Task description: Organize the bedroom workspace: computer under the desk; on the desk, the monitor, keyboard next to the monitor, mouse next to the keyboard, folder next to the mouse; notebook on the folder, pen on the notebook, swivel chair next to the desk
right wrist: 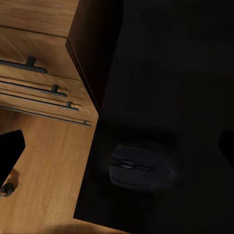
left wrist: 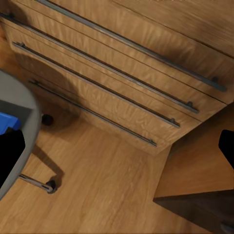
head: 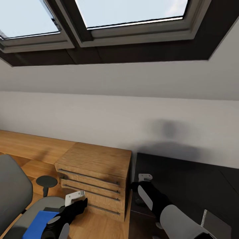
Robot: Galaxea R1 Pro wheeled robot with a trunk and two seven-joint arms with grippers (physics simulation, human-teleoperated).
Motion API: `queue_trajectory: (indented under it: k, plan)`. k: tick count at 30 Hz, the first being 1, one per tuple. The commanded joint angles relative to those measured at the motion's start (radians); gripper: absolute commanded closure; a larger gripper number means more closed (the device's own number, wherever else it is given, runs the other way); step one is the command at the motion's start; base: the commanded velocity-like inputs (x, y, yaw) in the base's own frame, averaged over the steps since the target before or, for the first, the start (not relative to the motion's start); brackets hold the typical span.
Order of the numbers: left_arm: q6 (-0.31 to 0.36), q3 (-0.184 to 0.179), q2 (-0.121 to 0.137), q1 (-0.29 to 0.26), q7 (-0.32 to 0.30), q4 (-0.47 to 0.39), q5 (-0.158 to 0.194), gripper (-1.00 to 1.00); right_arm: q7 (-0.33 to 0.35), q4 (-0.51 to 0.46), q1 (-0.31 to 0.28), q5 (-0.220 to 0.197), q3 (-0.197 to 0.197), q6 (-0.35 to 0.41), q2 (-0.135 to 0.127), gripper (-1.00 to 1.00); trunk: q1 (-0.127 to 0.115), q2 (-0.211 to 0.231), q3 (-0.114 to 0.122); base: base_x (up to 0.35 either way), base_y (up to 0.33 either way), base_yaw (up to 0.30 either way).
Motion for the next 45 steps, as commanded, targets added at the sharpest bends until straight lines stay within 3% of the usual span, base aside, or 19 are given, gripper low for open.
queue_trajectory:
  k: [1, 28, 45]
  plan:
    - [0.004, 0.000, 0.000, -0.001, 0.007, -0.002, 0.011, -1.00, -0.010, -0.001, -0.001, -0.010, 0.007, 0.003, -0.001, -1.00, 0.004, -0.009, -0.005, 0.000, 0.000, 0.000]
    - [0.004, -0.003, -0.002, -0.001, 0.007, 0.000, 0.011, -1.00, -0.013, 0.036, -0.001, -0.010, -0.020, 0.033, -0.005, -1.00, 0.108, -0.198, -0.090, 0.000, 0.000, 0.000]
    - [0.004, -0.003, -0.002, -0.001, 0.007, -0.001, 0.011, -1.00, -0.027, 0.035, -0.005, -0.010, -0.027, 0.064, -0.031, -1.00, 0.173, -0.317, -0.143, 0.000, 0.000, 0.000]
